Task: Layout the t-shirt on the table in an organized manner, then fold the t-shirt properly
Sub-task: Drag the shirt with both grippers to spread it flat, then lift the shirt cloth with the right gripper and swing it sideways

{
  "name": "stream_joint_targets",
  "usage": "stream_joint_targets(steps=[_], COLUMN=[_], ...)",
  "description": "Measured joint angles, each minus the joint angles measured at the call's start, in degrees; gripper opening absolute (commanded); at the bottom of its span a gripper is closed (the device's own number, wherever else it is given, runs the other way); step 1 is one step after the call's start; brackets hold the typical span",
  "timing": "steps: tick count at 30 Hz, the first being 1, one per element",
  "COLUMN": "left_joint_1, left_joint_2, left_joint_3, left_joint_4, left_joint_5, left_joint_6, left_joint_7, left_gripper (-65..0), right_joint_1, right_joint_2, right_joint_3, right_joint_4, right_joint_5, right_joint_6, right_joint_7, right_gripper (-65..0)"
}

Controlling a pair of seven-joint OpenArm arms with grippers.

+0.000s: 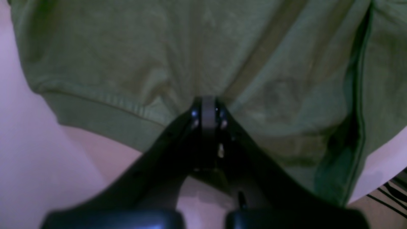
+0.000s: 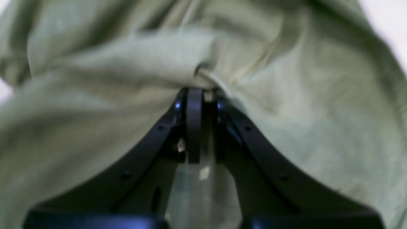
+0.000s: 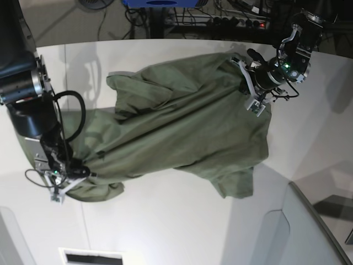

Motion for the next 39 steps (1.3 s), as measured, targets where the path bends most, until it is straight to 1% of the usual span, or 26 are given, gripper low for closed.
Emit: stream_joint_targets(steps=[2,3,5,6,8,10,11,14,15,16,17,19,20,24,26,29,31,33,35,37,39], left_joint_1=[0.39,0.87,1.81,1.97,0.17,-3.06,-4.66,-8.33,-9.66,-11.02,-12.46,-15.19,-16.22,-17.51,-17.7,-17.53,-17.66,-17.73,-17.68,-17.53,-17.55], left_joint_2=[0.0,0.0,-0.61,-0.83,-0.68,-0.48,-0.48,-0.61,-0.48,-0.33,-0.33,-0.28,-0.61,-1.79,-1.92,-1.29,-1.49,-1.36,-1.16,-1.07,-1.14], left_joint_3=[-0.24,-0.17,0.09,0.13,0.15,0.15,-0.02,0.17,0.33,0.31,0.22,0.24,0.13,-0.09,-0.11,-3.87,-6.21,-7.98,-9.29,-9.97,-10.05], left_joint_4=[1.31,2.67,5.97,8.13,11.06,11.8,11.58,9.97,9.22,8.7,8.0,6.56,6.25,5.31,4.57,3.67,3.15,2.38,1.09,0.2,-0.52], left_joint_5=[0.09,0.81,0.92,0.9,0.7,0.57,0.79,1.07,1.03,0.92,0.57,0.83,0.66,0.79,0.63,0.72,0.83,0.83,0.85,0.85,0.81], left_joint_6=[0.04,0.11,-0.04,-0.02,-0.24,-0.2,-0.04,0.2,0.09,-0.13,-0.28,-0.07,-0.07,-0.15,-0.17,-0.22,0.0,0.0,-0.07,-0.09,-0.07], left_joint_7=[1.29,3.06,5.05,5.29,5.18,3.91,3.91,4.55,5.14,5.05,4.74,4.52,4.48,4.55,4.5,4.61,4.55,4.28,4.52,4.55,4.48], left_gripper=[-65.0,-65.0,-65.0,-65.0,-65.0,-65.0,-65.0,-65.0,-65.0,-65.0,-65.0,-65.0,-65.0,-65.0,-65.0,-65.0,-65.0,-65.0,-65.0,-65.0,-65.0], right_joint_1=[1.44,2.19,3.58,3.87,3.13,-0.39,-3.17,-12.98,-16.33,-18.93,-20.74,-22.84,-23.56,-27.67,-28.76,-28.81,-28.7,-28.98,-29.53,-29.94,-31.56], right_joint_2=[0.22,0.35,0.57,0.52,0.57,0.55,0.63,0.42,-0.02,-0.9,-2.47,-5.11,-6.32,-10.99,-13.27,-15.85,-16.5,-16.31,-16.0,-16.02,-16.04], right_joint_3=[0.0,0.0,0.0,0.0,0.15,0.2,0.24,0.39,0.24,0.0,-0.07,0.09,0.2,0.0,0.0,-0.11,-0.09,-0.09,0.31,0.44,0.66], right_joint_4=[0.02,0.04,0.46,1.53,7.32,18.36,25.66,47.71,53.33,57.57,60.37,61.61,61.68,61.44,59.28,53.42,47.87,43.32,41.88,41.86,42.42], right_joint_5=[-0.13,-0.15,-0.33,-0.2,-0.15,-0.5,-0.48,-0.59,0.17,0.5,-0.22,-0.22,-0.31,-0.57,-0.87,-0.7,0.09,-1.01,0.48,0.28,0.57], right_joint_6=[0.04,0.98,5.57,6.88,8.02,7.63,7.67,7.96,8.17,7.65,6.16,4.46,4.22,4.04,4.0,4.04,4.66,3.98,4.57,4.52,4.72], right_joint_7=[1.05,1.97,1.66,-0.42,-9.88,-17.25,-20.11,-25.31,-26.91,-29.75,-33.27,-36.48,-38.14,-38.03,-38.34,-38.03,-37.38,-37.59,-36.81,-36.68,-35.28], right_gripper=[-58.8,-59.0,-59.3,-59.4,-59.4,-59.4,-59.4,-59.3,-59.3,-59.3,-59.3,-59.3,-59.3,-59.3,-59.3,-59.3,-59.3,-59.3,-59.3,-59.3,-59.4])
